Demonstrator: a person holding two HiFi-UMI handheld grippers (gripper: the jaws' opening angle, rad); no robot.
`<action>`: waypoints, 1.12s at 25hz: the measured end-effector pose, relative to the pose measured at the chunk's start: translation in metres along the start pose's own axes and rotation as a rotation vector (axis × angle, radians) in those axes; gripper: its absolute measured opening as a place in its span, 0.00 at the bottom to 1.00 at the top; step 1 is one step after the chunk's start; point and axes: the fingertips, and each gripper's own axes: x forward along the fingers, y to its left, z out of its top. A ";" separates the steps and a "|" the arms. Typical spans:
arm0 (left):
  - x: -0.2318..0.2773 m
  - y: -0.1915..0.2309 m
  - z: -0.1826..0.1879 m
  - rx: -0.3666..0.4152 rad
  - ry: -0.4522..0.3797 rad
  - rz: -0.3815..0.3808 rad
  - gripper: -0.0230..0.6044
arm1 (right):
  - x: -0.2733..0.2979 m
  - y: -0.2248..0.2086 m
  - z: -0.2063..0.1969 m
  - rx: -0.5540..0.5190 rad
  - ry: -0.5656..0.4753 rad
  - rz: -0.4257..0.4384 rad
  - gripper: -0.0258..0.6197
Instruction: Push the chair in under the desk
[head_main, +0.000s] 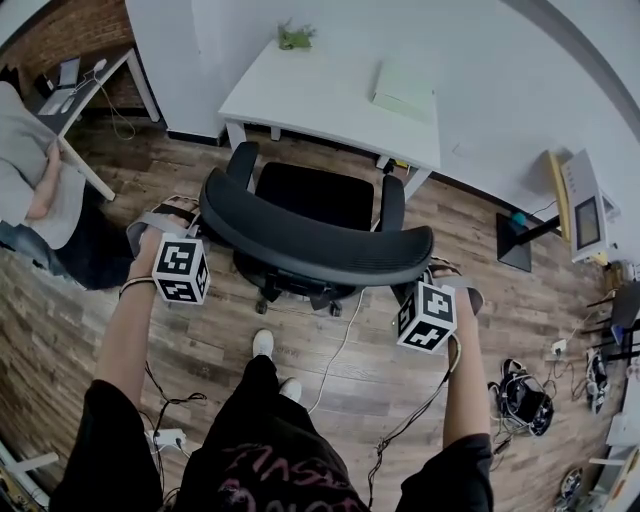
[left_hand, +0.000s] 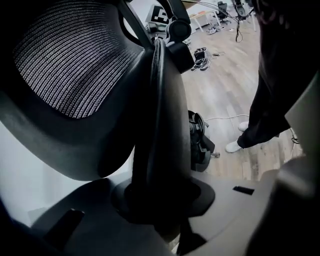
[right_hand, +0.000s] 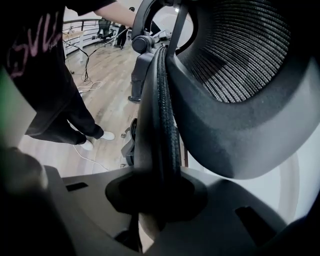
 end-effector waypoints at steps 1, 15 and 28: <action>0.001 0.002 -0.001 0.001 -0.004 0.002 0.18 | 0.001 -0.001 0.000 0.002 0.003 0.001 0.17; 0.049 0.053 -0.021 -0.004 -0.004 0.007 0.19 | 0.039 -0.057 0.000 0.017 0.014 -0.009 0.17; 0.088 0.090 -0.039 -0.005 -0.006 0.012 0.19 | 0.074 -0.101 0.002 0.017 0.014 -0.011 0.17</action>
